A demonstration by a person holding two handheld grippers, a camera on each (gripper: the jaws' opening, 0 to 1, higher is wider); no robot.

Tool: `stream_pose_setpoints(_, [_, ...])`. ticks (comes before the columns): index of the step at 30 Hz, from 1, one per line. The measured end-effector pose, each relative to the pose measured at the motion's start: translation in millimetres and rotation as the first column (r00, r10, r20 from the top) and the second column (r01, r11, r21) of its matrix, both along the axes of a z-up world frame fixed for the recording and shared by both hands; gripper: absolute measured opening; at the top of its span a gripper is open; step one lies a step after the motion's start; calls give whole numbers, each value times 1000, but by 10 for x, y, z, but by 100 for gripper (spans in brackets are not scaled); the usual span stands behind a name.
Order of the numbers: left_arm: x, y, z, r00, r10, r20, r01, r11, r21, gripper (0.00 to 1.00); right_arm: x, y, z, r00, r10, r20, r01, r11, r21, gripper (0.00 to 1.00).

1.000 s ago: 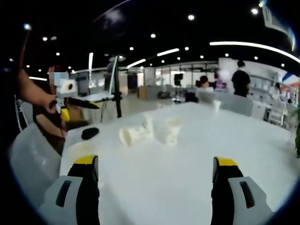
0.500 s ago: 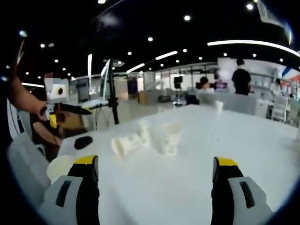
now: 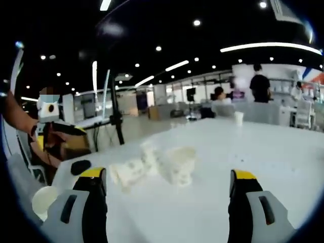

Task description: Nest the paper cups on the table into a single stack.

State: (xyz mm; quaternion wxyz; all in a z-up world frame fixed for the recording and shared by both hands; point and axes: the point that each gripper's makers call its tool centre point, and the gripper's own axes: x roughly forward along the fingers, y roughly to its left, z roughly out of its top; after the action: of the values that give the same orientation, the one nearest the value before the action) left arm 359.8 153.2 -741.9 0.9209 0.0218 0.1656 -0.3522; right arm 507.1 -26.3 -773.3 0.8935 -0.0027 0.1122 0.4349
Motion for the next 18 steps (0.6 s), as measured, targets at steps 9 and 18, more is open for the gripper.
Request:
stream_pose_setpoints(9, [11,-20,-15,1000,3,-4,-3,1000,-6,99,224,132,-76,1000,-11,-18,11,999,31,100])
stream_pose_setpoints(18, [11,-58,-53,1000,10,-11,-10,1000,-11,99,390,256,-165,1000,-9,-21,9,999,36,100])
